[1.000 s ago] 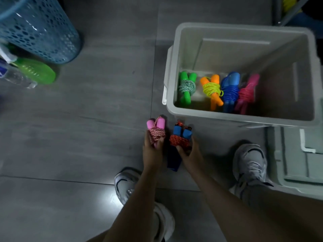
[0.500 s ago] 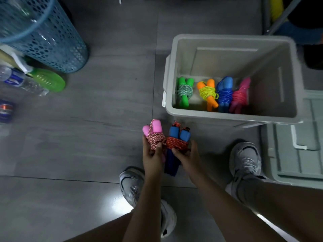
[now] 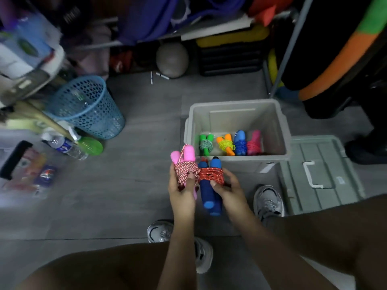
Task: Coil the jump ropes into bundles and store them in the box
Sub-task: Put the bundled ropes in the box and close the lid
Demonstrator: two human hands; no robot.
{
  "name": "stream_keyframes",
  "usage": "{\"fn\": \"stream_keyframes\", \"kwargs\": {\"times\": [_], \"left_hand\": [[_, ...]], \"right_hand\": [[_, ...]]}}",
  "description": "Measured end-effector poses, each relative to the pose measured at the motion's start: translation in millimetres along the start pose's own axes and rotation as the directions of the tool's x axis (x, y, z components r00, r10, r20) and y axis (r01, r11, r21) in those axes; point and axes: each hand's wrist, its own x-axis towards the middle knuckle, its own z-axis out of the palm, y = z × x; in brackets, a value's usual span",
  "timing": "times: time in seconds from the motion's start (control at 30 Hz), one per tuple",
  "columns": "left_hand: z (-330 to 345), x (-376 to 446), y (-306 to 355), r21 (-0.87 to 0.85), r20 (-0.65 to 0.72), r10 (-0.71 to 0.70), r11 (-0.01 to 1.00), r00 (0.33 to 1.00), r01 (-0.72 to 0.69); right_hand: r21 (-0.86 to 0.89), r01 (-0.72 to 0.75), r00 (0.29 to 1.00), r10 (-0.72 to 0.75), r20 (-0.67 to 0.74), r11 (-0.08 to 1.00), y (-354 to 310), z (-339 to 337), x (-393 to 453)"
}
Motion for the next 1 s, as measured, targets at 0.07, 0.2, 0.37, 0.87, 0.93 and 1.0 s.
{"fn": "stream_keyframes", "kwargs": {"times": [0.07, 0.2, 0.37, 0.87, 0.93, 1.0], "left_hand": [[8, -12, 17, -0.015, 0.007, 0.013, 1.0, 1.0, -0.013], [27, -20, 41, -0.001, 0.028, 0.04, 0.999, 0.999, -0.04], [62, -3, 58, 0.09, 0.091, 0.049, 0.994, 0.995, -0.057], [151, 170, -56, 0.551, 0.004, -0.346, 0.784, 0.938, 0.287], [156, 188, -73, 0.577, 0.015, -0.372, 0.761, 0.928, 0.296], [158, 206, -88, 0.633, 0.042, -0.402, 0.719, 0.915, 0.288]], "right_hand": [[0.019, 0.046, 0.999, -0.046, -0.003, 0.999, -15, -6, -12], [-0.014, 0.154, 0.988, -0.154, -0.017, 0.988, -45, -19, -22], [-0.088, 0.206, 0.974, -0.213, -0.071, 0.974, -77, -37, -2], [-0.553, -0.079, 0.98, -0.036, -0.195, 0.829, -41, -60, 229], [-0.591, -0.104, 0.98, -0.019, -0.198, 0.8, -26, -59, 250], [-0.608, -0.118, 0.982, 0.002, -0.189, 0.785, -17, -59, 268]]}}
